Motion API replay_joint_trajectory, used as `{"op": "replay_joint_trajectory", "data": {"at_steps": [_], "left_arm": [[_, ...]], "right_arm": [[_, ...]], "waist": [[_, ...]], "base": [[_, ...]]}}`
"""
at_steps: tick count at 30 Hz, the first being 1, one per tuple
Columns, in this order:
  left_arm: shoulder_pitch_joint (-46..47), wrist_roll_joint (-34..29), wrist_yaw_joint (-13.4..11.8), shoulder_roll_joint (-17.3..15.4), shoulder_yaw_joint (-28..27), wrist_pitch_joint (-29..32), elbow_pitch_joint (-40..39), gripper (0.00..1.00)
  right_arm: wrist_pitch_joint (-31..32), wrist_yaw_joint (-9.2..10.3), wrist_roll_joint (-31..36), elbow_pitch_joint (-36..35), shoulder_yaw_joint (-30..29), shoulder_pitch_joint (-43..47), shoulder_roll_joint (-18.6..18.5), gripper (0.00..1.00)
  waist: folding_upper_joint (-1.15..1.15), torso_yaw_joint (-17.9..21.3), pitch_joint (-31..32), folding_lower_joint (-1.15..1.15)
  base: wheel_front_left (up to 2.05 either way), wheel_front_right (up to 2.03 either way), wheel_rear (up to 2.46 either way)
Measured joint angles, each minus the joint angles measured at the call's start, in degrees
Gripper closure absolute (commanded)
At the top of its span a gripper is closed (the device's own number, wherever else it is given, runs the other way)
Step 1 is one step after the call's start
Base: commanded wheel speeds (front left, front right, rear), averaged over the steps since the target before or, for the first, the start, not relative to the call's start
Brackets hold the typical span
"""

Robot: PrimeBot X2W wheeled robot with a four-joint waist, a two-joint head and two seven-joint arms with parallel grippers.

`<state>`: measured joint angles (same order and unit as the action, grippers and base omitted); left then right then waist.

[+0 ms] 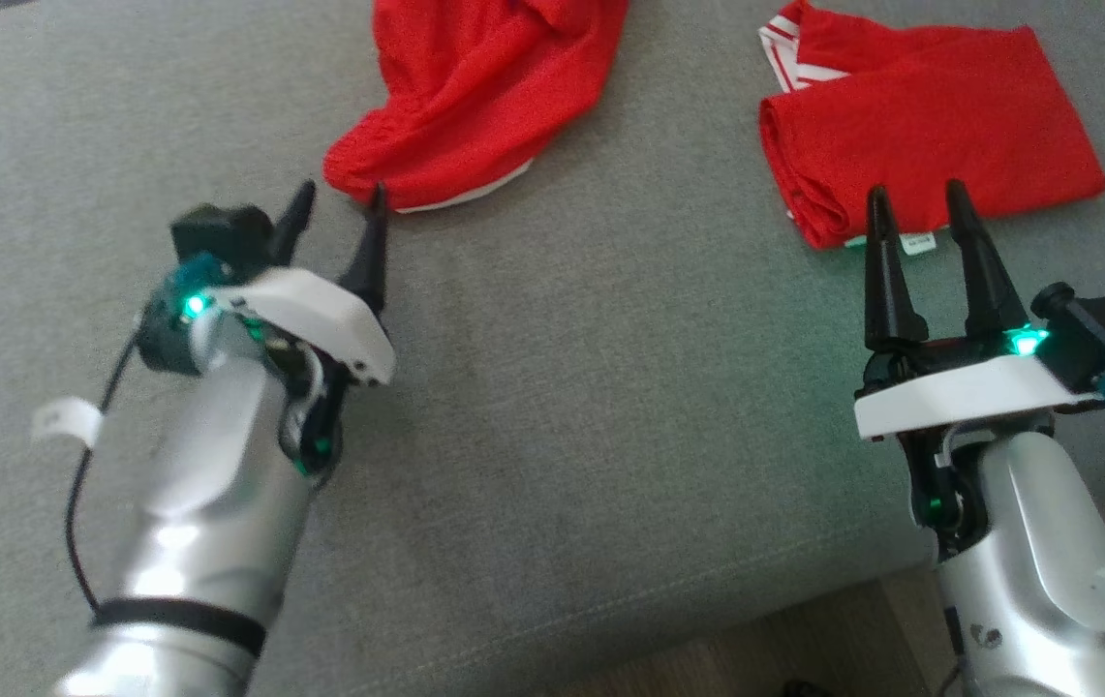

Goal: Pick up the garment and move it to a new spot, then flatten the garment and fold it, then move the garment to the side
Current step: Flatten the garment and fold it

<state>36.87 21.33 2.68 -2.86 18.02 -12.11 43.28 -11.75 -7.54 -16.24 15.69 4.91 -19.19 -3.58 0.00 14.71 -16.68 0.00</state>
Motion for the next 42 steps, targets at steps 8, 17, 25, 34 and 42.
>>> {"op": "replay_joint_trajectory", "data": {"at_steps": [8, 17, 25, 34, 42], "left_arm": [[8.17, -2.01, -0.53, -2.22, 0.86, 0.94, 10.55, 0.0], [9.7, -1.99, 3.47, -2.04, 3.46, -1.36, 13.65, 1.0], [9.46, -1.58, 2.87, -1.77, -2.0, -2.37, -8.27, 1.0], [-3.9, -1.66, -1.45, -4.01, -3.93, -0.36, -16.91, 1.0], [-15.27, -1.59, -6.42, -6.19, -5.57, 1.0, -19.73, 1.0]], "right_arm": [[-0.35, 0.0, -1.34, -0.15, 1.05, -0.07, 0.36, 0.0], [-1.45, 0.0, -2.85, 1.72, 1.27, -0.16, 0.51, 0.0], [-1.97, 0.0, -2.93, 3.13, 1.29, -0.11, 0.51, 0.0], [-2.4, 0.0, -2.91, 3.89, 1.4, 0.22, 0.51, 0.0], [-2.03, 0.0, -2.64, 3.92, 1.2, 1.53, 0.51, 0.0]], "waist": [[0.0, 2.99, -2.6, 0.0], [0.0, 3.76, -1.85, 0.0], [0.0, 1.38, 1.93, 0.0], [0.0, -4.09, 6.1, 0.0], [0.0, -8.5, 7.74, 0.0]], "base": [[0.0, 0.0, 0.0], [0.0, 0.0, 0.0], [0.0, 0.0, 0.0], [0.0, 0.0, 0.0], [0.0, 0.0, 0.0]]}}
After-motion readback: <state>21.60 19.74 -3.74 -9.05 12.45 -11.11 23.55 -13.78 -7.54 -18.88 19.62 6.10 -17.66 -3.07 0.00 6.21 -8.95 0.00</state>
